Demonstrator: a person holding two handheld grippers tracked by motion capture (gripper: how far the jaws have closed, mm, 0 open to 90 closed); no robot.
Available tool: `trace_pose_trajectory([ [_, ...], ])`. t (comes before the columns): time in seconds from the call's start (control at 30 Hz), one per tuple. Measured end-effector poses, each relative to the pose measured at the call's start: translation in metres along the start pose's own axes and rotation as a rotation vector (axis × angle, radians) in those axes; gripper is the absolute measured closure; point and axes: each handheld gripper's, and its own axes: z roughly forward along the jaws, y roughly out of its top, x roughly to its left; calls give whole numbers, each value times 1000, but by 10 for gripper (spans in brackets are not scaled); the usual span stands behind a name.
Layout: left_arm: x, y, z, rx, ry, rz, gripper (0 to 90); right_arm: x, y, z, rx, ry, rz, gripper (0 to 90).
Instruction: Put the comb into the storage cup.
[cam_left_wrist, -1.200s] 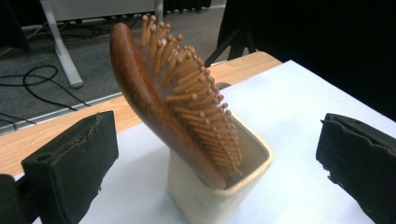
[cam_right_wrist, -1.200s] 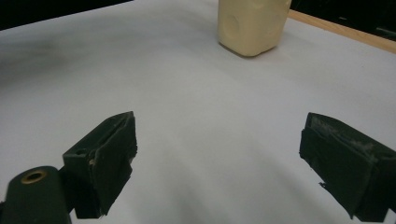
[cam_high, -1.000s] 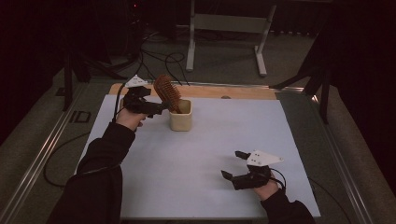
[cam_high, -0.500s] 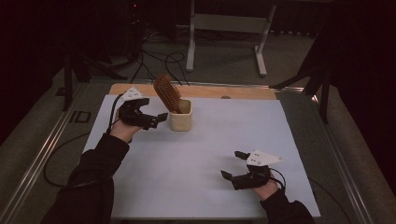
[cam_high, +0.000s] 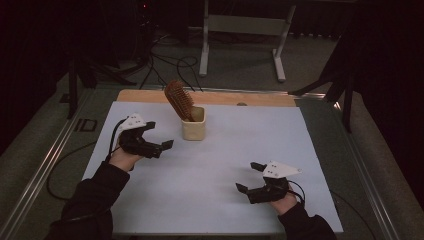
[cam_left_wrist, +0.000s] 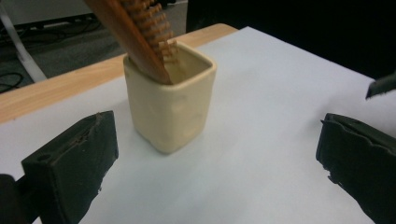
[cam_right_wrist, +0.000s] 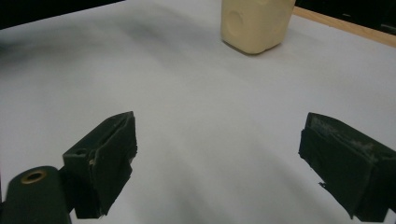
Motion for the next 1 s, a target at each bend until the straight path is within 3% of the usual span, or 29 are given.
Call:
trace_pose_trajectory([
  [0.3,-4,-23,-14,-9,-21,-4,0,1,-2,0,12,-1,2,106],
  [0.37,-7,-34,-16,2,-27,2,0,1,-2,0,13,0,-3,106],
  [0.57,-11,-50,-19,6,-32,3,0,0,-3,0,13,-1,-4,106],
  [0.6,-13,-59,-19,18,-33,13,0,1,-3,-1,16,-5,-3,106],
  [1.0,-20,-97,-25,41,-46,-6,0,-1,-10,-7,11,-8,-3,106],
])
